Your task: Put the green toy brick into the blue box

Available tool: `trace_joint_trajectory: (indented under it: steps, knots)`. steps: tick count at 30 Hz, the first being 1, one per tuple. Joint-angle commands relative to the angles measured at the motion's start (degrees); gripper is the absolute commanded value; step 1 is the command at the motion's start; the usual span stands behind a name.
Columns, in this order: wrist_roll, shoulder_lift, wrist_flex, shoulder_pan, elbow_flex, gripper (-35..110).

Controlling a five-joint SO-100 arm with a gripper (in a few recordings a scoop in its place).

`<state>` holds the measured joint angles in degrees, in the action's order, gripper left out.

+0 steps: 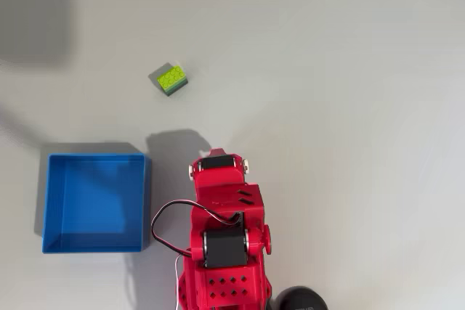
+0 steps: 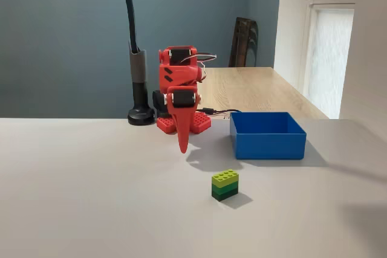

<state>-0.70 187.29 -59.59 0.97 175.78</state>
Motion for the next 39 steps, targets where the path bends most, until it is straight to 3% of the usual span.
trace_joint_trajectory:
  steps: [1, 7, 17, 25, 29, 39]
  knots:
    - [-1.1, 0.2, 0.8, 1.0, -4.9, 0]
    - [-2.8, -4.1, 0.8, 2.5, -14.3, 0]
    - [-7.0, -31.8, -0.1, 4.0, -38.1, 0]
    - [-11.7, -50.4, -8.1, 6.2, -53.8, 0]
    - [-13.0, -58.0, -11.7, 6.8, -58.8, 17]
    - [-16.9, -73.9, -12.7, 7.3, -68.6, 33]
